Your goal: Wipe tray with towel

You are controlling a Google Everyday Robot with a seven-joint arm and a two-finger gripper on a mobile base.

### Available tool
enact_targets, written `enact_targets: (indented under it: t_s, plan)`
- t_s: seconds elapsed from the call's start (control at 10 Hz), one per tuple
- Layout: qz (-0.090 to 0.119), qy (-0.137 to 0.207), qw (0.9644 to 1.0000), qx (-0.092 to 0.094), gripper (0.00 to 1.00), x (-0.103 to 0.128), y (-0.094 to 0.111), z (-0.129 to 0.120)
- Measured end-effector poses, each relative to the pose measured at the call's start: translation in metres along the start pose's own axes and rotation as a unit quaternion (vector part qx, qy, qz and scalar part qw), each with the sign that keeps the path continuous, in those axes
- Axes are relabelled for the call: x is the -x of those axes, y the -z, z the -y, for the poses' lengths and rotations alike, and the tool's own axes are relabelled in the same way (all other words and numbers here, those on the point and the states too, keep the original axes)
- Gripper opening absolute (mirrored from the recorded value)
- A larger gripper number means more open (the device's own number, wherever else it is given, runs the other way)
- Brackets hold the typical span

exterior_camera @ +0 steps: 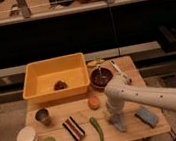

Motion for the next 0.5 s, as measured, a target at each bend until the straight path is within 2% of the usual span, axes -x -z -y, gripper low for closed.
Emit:
enact_targets:
  t_s: [0.2,0.5]
  plan:
    - [-0.002,0.011,0.9999,-0.004,0.58,0.0006,0.0006,0.0025]
    - [-0.003,0.019,0.9998,0.002,0.58,0.0009,0.0001,0.0047]
